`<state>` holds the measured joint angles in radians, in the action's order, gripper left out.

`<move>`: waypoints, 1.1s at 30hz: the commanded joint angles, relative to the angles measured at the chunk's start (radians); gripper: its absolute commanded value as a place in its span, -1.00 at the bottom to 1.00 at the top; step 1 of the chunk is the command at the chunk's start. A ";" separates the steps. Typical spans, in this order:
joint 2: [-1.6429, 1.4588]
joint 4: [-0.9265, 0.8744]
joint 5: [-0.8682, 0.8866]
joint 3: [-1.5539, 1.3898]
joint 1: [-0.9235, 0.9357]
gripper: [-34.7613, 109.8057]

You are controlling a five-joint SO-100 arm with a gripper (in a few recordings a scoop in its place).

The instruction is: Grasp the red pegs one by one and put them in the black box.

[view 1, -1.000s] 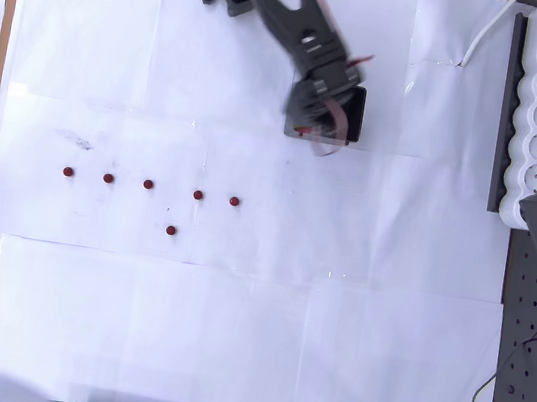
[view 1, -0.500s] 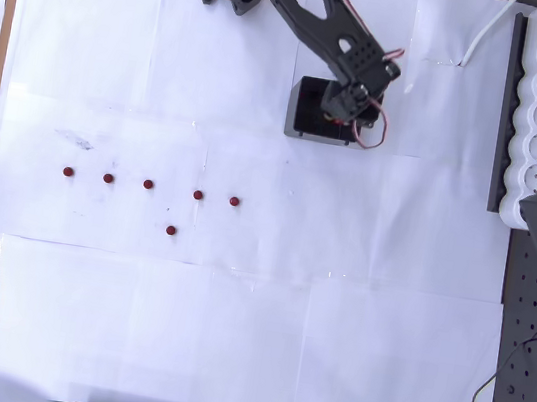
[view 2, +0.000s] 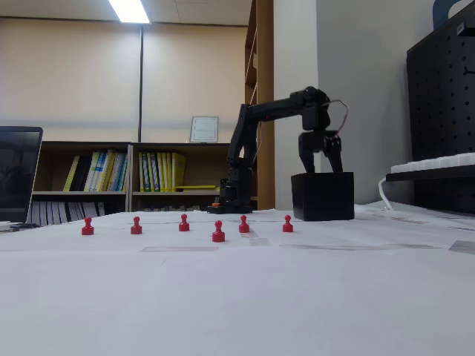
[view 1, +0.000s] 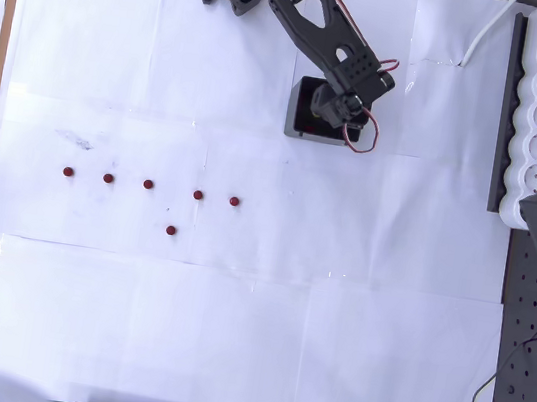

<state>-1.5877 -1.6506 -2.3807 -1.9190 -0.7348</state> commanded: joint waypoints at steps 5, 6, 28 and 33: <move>0.499 0.117 0.155 0.155 0.281 -0.24; 0.525 0.190 0.192 0.250 0.337 -0.24; 0.298 1.437 0.572 1.140 0.532 -0.24; 0.179 1.601 0.588 1.138 0.534 -0.24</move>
<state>-1.3668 -0.1442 -1.7902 -0.7547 -0.1887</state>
